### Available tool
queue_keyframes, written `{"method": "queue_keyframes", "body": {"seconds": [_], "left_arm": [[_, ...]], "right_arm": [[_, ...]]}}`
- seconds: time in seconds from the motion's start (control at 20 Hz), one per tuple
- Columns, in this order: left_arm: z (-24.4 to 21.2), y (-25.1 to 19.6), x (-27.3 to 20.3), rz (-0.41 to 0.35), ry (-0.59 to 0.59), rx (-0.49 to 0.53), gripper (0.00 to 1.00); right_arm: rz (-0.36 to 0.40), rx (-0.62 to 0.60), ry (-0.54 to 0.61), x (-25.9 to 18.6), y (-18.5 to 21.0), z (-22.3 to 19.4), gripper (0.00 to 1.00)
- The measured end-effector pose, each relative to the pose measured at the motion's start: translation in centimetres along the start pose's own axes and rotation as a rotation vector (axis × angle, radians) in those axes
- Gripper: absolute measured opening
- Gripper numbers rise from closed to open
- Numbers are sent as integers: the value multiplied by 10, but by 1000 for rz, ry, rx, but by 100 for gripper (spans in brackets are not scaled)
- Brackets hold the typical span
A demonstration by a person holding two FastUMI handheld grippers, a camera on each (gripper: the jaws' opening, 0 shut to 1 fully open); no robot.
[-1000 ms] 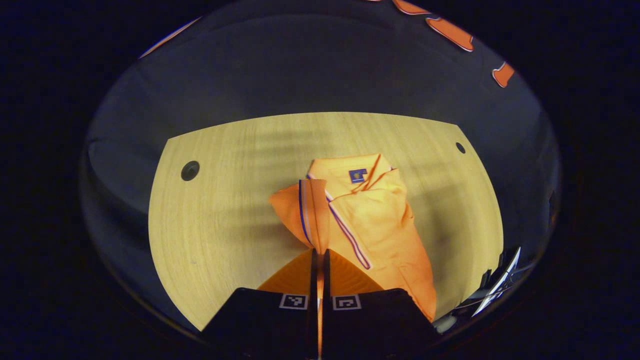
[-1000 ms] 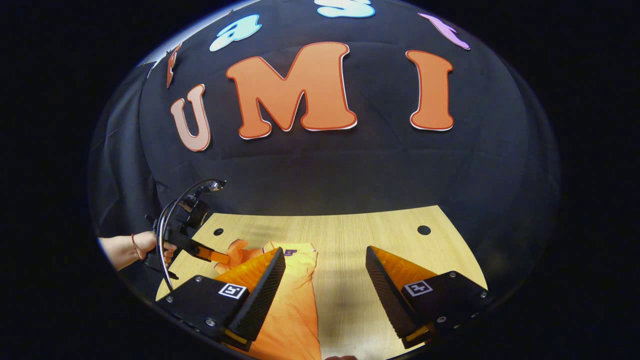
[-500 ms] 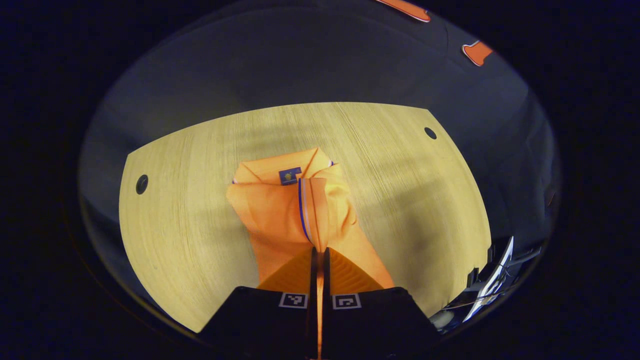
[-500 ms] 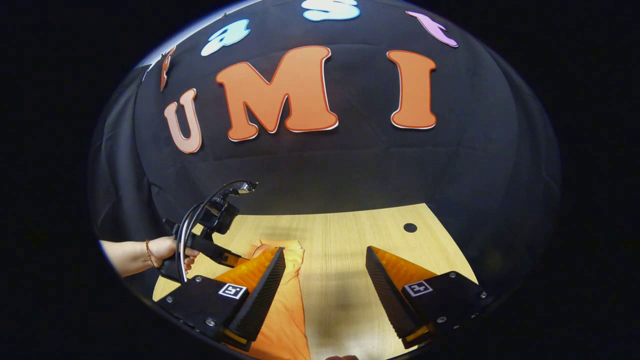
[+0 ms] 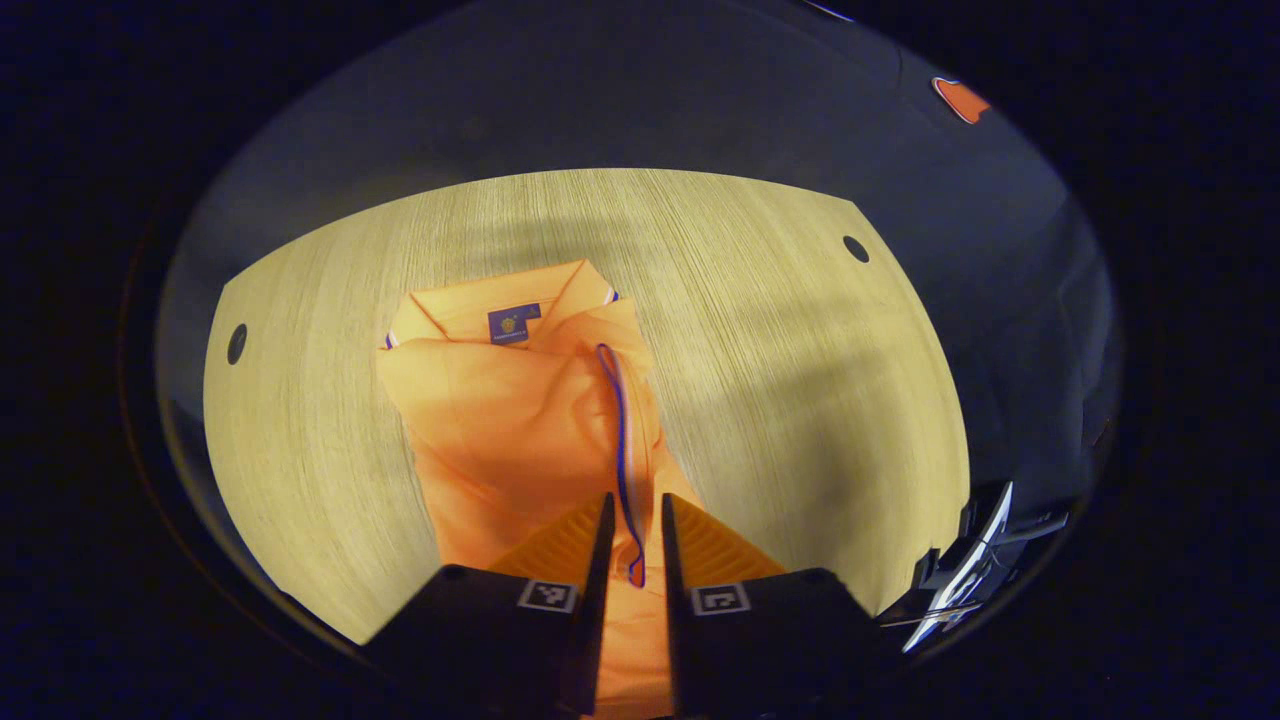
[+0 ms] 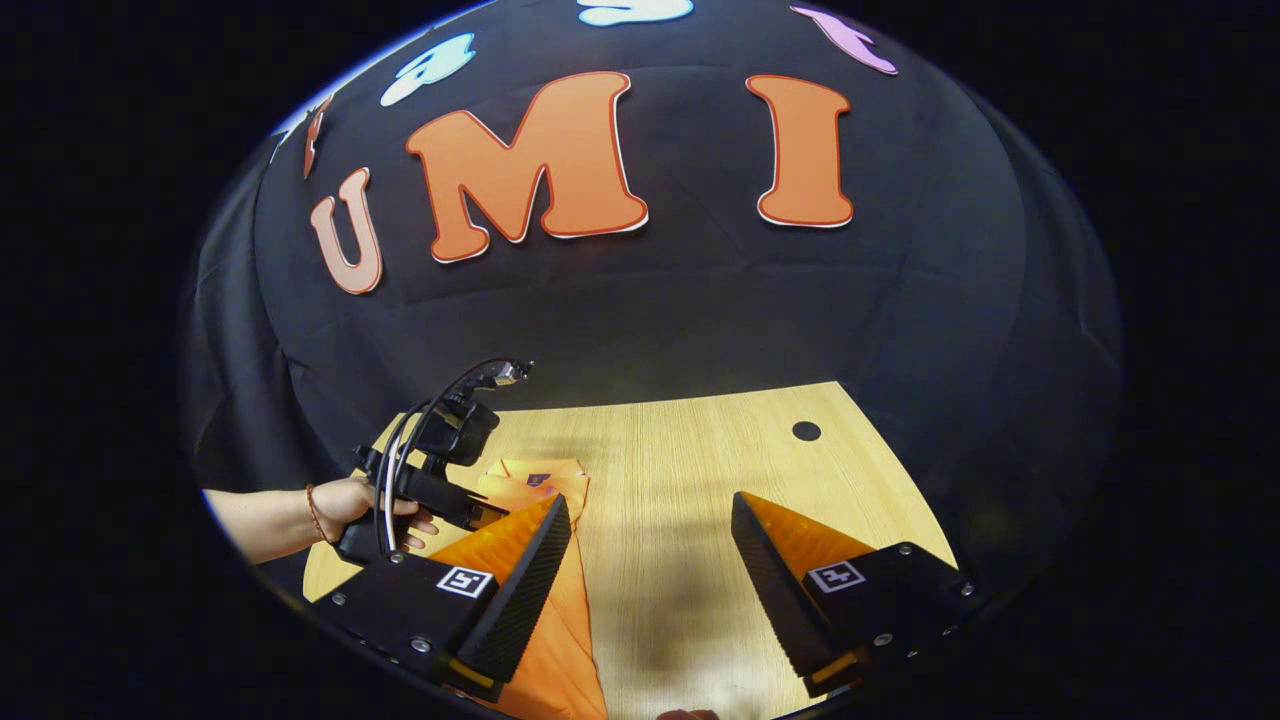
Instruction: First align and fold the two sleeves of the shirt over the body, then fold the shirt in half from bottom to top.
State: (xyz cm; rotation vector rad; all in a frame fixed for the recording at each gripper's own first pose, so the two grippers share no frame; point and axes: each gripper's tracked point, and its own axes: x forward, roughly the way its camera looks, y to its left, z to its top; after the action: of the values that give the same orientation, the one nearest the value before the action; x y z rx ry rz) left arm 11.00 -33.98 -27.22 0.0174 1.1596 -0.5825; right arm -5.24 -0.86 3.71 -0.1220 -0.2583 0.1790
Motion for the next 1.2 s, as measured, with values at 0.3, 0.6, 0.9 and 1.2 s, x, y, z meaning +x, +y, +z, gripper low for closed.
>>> {"method": "queue_keyframes", "body": {"seconds": [0.3, 0.6, 0.9, 1.2], "left_arm": [[-1, 8, -21, 18, -52, -14, 97], [-15, 32, -66, 76, -148, 35, 99], [-63, 59, -97, 86, -183, -16, 99], [-127, 102, -119, 148, -188, -66, 99]], "right_arm": [[23, -13, 25, 3, 15, -5, 99], [75, -54, 70, 10, 52, -20, 99], [110, -101, 127, 11, 88, -47, 99], [101, -132, 225, 9, 105, -95, 99]]}}
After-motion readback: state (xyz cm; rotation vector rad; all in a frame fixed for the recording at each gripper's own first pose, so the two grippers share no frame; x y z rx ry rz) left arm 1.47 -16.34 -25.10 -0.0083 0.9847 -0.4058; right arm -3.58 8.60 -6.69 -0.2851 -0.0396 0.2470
